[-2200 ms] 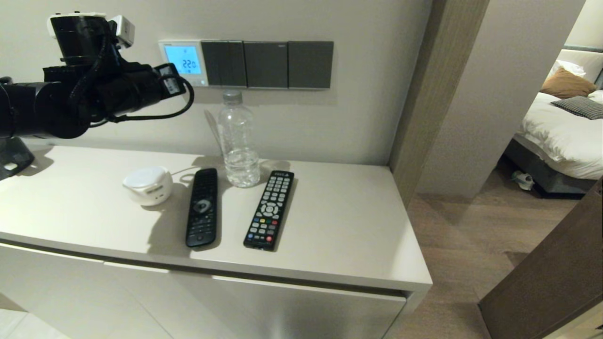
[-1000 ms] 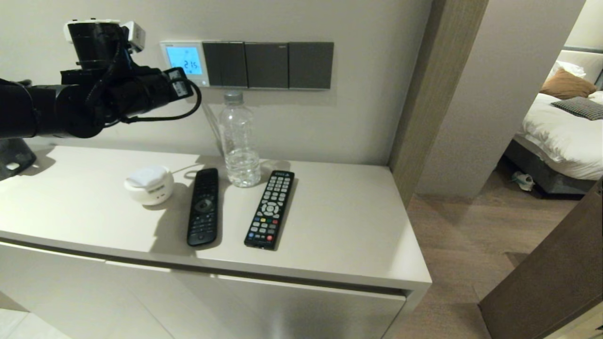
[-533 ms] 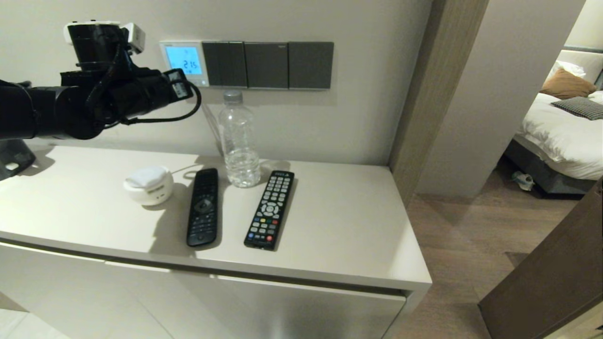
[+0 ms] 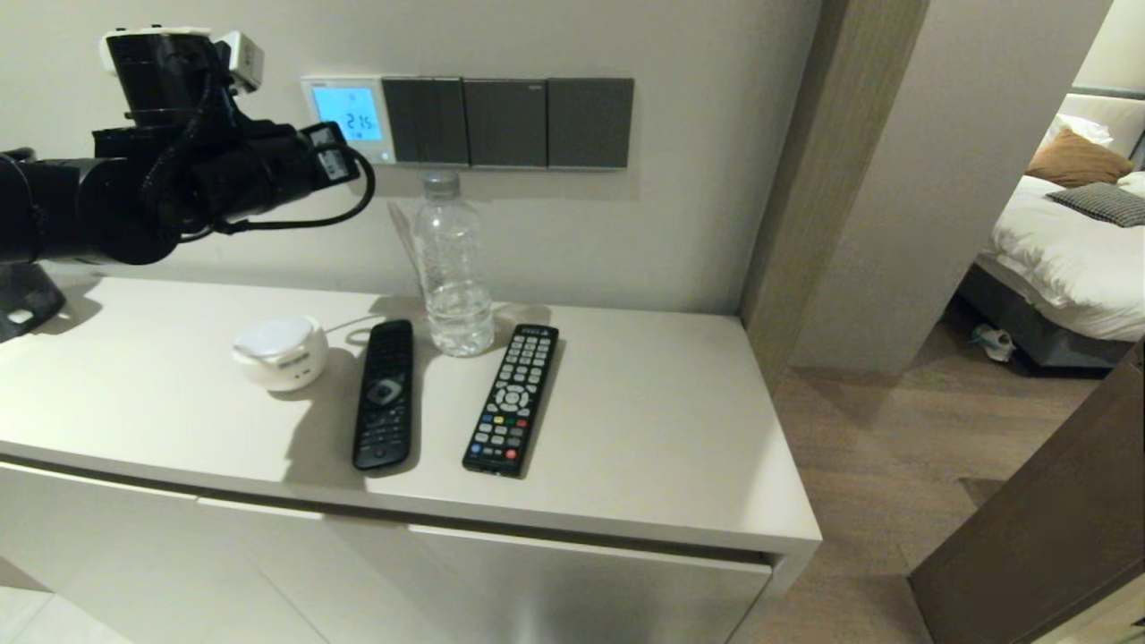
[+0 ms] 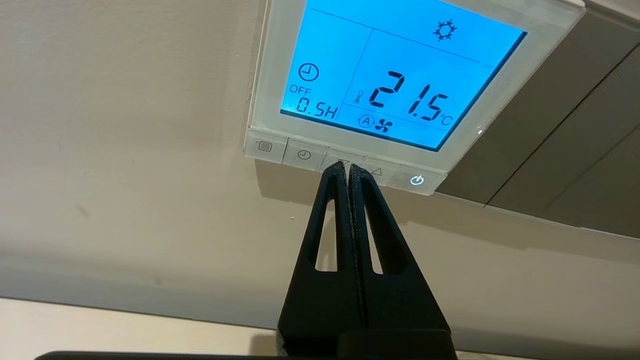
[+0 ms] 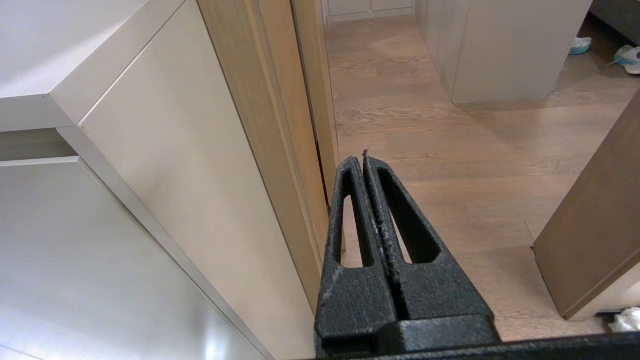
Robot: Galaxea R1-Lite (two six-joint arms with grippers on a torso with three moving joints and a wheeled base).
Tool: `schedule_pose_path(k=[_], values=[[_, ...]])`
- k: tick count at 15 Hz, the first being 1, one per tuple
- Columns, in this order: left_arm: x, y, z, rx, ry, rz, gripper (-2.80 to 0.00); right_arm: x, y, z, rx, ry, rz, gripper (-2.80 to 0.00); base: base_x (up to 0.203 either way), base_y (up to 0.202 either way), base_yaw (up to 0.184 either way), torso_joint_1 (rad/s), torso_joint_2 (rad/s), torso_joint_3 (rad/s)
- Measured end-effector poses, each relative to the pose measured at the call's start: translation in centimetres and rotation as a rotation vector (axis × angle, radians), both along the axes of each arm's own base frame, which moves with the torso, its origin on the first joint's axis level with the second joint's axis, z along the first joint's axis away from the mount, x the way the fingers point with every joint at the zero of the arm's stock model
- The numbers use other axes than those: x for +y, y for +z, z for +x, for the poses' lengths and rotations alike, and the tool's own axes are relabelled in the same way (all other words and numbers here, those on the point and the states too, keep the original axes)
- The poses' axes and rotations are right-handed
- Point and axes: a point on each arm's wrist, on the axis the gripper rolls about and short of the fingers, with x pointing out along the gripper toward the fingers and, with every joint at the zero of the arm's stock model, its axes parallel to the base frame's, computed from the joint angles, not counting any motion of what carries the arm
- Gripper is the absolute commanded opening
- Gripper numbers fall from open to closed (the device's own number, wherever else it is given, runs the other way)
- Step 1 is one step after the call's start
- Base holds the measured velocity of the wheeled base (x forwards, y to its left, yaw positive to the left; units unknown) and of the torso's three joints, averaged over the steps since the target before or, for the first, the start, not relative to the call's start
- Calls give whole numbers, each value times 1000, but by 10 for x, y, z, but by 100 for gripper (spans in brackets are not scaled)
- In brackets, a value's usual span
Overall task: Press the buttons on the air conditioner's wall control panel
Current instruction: Press the temperature decrease button
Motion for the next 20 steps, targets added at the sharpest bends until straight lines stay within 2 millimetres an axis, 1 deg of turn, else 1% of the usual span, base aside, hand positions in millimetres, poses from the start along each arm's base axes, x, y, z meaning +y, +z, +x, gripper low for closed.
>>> schedule_pose_path(k=[5, 14, 20], values=[[-2, -3, 1, 10, -5, 3, -280, 0, 0, 0, 0, 0, 0, -280, 0, 0, 0, 0, 0, 0], [-4, -10, 16, 25, -5, 5, -280, 0, 0, 0, 0, 0, 0, -280, 0, 0, 0, 0, 0, 0], [-4, -8, 13, 16, -4, 4, -280, 0, 0, 0, 0, 0, 0, -280, 0, 0, 0, 0, 0, 0]])
